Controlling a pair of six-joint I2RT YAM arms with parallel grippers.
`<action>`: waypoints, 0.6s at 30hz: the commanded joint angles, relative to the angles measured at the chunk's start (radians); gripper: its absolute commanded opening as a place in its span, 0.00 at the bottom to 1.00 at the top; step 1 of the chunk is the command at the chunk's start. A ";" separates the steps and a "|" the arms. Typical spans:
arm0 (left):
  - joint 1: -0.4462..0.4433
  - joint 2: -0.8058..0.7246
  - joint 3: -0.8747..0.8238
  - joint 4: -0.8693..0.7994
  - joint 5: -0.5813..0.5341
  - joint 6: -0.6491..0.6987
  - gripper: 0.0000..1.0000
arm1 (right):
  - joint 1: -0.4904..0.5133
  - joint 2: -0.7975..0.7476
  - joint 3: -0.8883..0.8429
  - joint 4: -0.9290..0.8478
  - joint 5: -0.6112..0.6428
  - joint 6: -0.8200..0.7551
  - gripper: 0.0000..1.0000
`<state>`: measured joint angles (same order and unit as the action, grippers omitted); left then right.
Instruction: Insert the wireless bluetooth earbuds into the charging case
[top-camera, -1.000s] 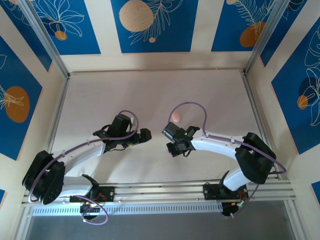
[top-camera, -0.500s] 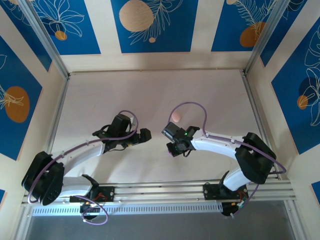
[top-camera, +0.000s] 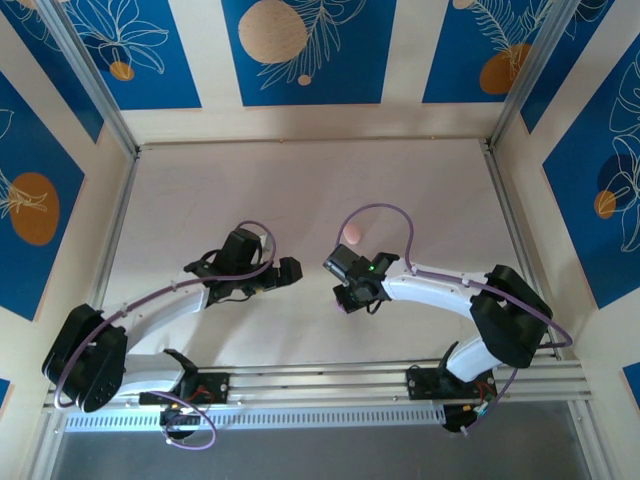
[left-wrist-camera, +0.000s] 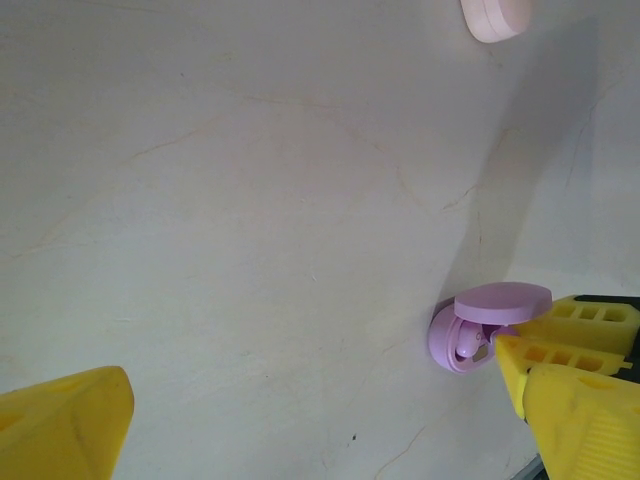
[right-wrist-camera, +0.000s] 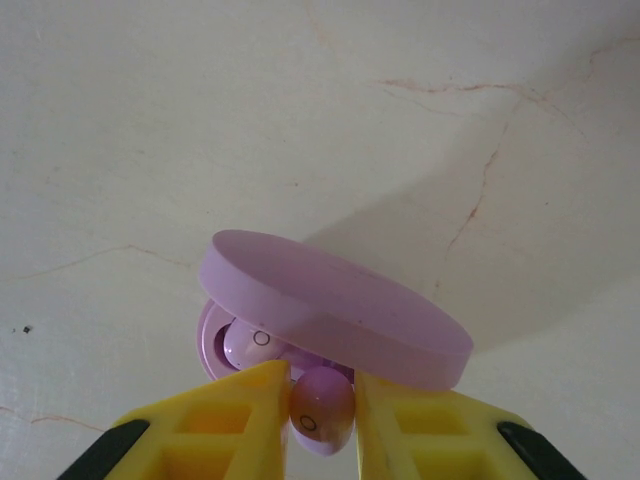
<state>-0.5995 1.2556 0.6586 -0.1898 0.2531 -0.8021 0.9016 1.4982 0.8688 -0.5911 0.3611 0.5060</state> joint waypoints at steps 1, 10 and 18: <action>0.010 -0.020 -0.001 -0.021 -0.010 0.015 1.00 | 0.007 0.020 0.013 -0.006 0.018 -0.010 0.23; 0.010 -0.024 0.001 -0.027 -0.012 0.015 1.00 | 0.011 0.014 0.015 0.007 0.027 -0.020 0.23; 0.011 -0.033 0.004 -0.034 -0.014 0.015 1.00 | 0.010 0.039 0.002 0.022 0.018 -0.011 0.23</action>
<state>-0.5995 1.2442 0.6590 -0.2016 0.2527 -0.8021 0.9062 1.5196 0.8688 -0.5793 0.3744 0.4988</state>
